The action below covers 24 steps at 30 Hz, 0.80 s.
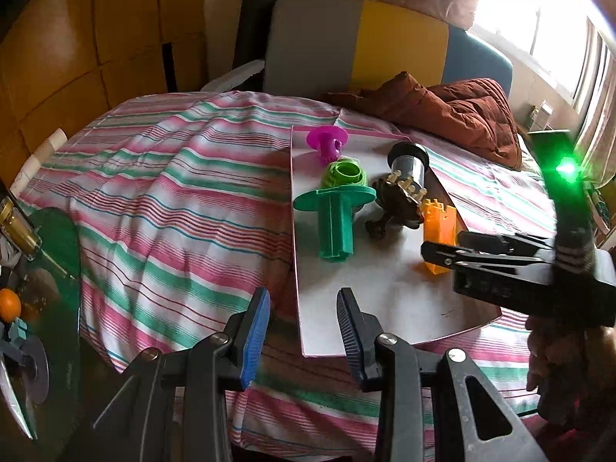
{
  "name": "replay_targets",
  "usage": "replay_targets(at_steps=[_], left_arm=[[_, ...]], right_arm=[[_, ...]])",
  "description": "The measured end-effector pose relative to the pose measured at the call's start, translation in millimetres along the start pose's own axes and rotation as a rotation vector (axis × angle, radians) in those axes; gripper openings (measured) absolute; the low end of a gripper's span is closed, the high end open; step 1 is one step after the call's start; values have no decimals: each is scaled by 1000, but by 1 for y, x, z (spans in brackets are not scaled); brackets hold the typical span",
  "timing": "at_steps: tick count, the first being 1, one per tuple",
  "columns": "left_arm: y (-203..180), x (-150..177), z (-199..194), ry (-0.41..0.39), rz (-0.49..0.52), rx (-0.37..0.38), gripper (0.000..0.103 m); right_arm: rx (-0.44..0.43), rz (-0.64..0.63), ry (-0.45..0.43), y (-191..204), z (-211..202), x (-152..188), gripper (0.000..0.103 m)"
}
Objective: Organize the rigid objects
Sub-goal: 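Carry the orange slide into the tray and open the right gripper, then move the right tool back toward the red and purple toys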
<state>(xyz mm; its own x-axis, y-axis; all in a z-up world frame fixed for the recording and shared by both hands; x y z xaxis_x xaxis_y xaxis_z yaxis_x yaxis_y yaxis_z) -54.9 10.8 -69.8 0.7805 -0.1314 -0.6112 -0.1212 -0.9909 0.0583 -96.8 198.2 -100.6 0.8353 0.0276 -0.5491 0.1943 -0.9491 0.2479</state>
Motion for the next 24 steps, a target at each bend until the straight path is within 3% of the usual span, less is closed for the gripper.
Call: replay_targets(at_steps=[6, 12, 24], left_arm=[[-7, 2, -1, 2, 17, -3, 36], [-12, 4, -2, 0, 38, -4, 36], [-35, 0, -12, -25, 101, 7, 36]], right_arm=[[-5, 35, -81, -10, -33, 6, 61], [45, 58, -124, -29, -61, 19, 65], [239, 123, -192, -111, -135, 47, 73]])
Point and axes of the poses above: each gripper's, at about its wrist camera, not at the fingertips, and z roughly the way its jaws point, y to its left, x to its underside, the point moved 4 cm from there along z, roughly the way its jaws point, and after that the axes turned 10 degrees about -x, right-handed, at the moved point
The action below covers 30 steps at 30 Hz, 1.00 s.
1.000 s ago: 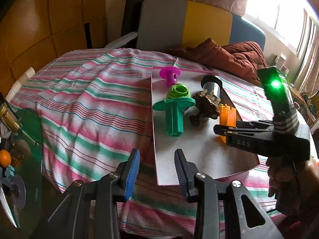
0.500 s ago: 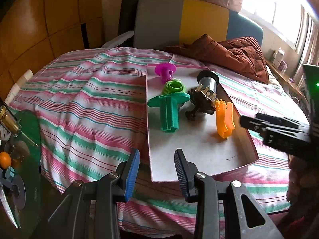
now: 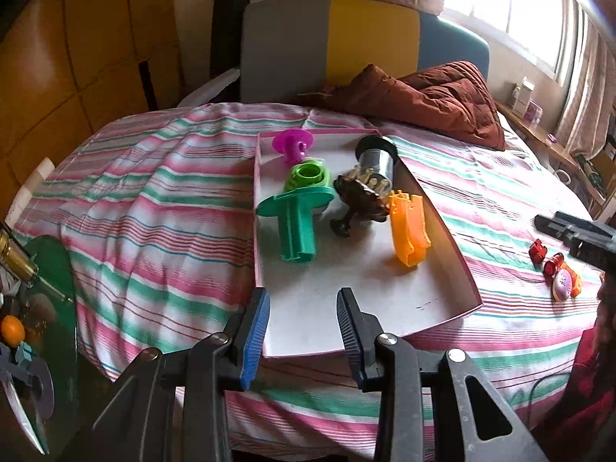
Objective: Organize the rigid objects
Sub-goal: 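Move the right tool back toward the red and purple toys, then move the left gripper to the red puzzle piece and grasp it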
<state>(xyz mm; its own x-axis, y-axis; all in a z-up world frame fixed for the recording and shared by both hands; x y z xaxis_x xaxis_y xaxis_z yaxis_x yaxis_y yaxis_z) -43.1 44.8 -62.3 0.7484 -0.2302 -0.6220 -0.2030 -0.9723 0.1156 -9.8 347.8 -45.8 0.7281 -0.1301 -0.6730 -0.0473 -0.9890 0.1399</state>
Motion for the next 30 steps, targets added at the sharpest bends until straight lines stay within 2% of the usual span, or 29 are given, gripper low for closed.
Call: replay_targets(at_steps=[5, 9, 12, 14, 18, 22, 30], left_arm=[[-12, -2, -3, -8, 34, 10, 36], [-22, -5, -4, -11, 58, 14, 36], [-32, -8, -5, -12, 79, 20, 36], [-39, -9, -6, -11, 92, 25, 36], [-56, -13, -8, -18, 124, 38, 36], [-75, -18, -11, -31, 165, 53, 36], [-108, -23, -8, -14, 206, 106, 36]], right_arm=[[113, 74, -63, -56, -26, -1, 76], [239, 163, -107, -108, -41, 9, 77], [319, 360, -114, -154, -49, 23, 77], [285, 501, -144, -176, -56, 29, 77], [282, 628, -147, -197, -61, 39, 77], [256, 695, -151, -201, -63, 45, 79], [251, 738, -155, -205, -64, 51, 81]])
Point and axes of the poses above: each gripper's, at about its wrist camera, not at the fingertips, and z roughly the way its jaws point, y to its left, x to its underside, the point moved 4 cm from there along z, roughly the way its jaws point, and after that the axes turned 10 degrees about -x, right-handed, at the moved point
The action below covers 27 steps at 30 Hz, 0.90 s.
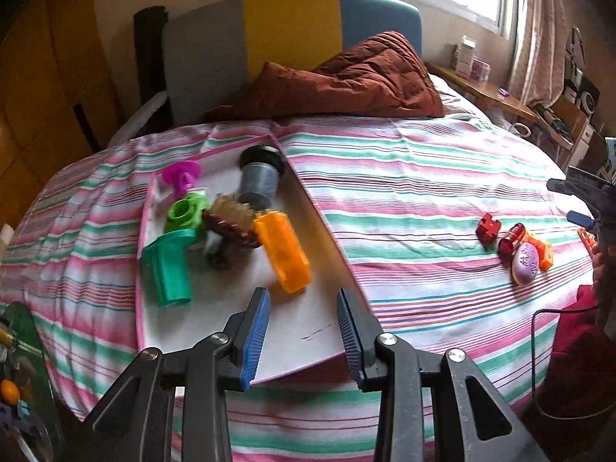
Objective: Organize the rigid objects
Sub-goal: 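Move the left gripper to the red puzzle piece and grasp it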
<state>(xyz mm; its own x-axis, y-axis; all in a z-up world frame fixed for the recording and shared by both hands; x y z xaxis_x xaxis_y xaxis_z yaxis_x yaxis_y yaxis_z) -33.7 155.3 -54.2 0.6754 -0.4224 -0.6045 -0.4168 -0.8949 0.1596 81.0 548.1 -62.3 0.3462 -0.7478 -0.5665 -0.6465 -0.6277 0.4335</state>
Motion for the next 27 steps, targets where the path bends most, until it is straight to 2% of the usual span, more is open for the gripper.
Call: replay_targets(at_steps=[11, 15, 20, 27], left_arm=[[-76, -21, 7, 5, 112, 146, 36], [-114, -28, 12, -6, 191, 200, 36], [-145, -34, 38, 74, 220, 238, 36], [-187, -50, 63, 118, 287, 281, 36]], right_arm=[[3, 50, -17, -11, -3, -6, 82], [-7, 64, -16, -13, -4, -6, 83], [-23, 60, -1, -10, -1, -5, 83], [-43, 56, 14, -7, 2, -5, 84]])
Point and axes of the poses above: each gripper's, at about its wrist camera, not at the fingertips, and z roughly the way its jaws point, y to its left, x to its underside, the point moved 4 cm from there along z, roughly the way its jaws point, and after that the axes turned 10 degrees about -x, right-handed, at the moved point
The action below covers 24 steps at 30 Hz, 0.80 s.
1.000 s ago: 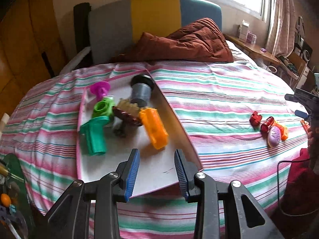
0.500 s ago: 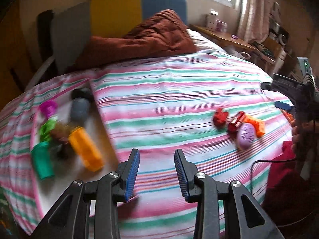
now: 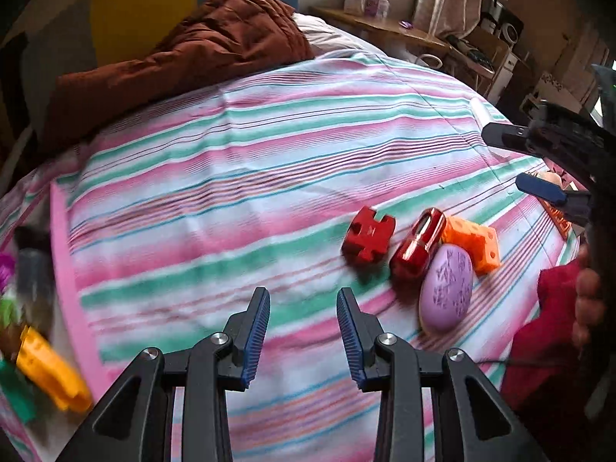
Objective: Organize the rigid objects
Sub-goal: 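Move the left gripper to the red puzzle piece and grasp it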
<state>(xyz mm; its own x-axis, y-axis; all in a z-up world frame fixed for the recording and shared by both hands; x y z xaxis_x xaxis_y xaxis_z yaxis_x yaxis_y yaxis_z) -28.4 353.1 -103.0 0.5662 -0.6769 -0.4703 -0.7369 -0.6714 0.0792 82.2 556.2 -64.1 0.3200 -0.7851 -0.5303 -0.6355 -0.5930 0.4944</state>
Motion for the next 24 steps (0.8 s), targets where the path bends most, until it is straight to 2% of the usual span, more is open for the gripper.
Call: replay_targets(at_steps=[5, 9, 14, 16, 19, 21, 24], left_arm=[[-19, -16, 16, 3, 69, 10, 36], [-34, -27, 24, -16, 82, 68, 36], [-46, -37, 39, -22, 109, 100, 39], [-49, -41, 50, -3, 120, 80, 38], [-57, -43, 52, -51, 176, 50, 38], [-57, -43, 53, -68, 174, 55, 38], [-49, -41, 53, -86, 157, 52, 32]], right_arm=[[-8, 3, 5, 0, 2, 0, 84], [-13, 10, 12, 0, 3, 0, 84], [-19, 12, 16, 0, 4, 0, 85], [-15, 12, 21, 0, 6, 0, 85], [-5, 15, 17, -2, 6, -1, 85], [-1, 18, 15, -4, 6, -2, 85], [-2, 31, 3, -7, 5, -4, 85]])
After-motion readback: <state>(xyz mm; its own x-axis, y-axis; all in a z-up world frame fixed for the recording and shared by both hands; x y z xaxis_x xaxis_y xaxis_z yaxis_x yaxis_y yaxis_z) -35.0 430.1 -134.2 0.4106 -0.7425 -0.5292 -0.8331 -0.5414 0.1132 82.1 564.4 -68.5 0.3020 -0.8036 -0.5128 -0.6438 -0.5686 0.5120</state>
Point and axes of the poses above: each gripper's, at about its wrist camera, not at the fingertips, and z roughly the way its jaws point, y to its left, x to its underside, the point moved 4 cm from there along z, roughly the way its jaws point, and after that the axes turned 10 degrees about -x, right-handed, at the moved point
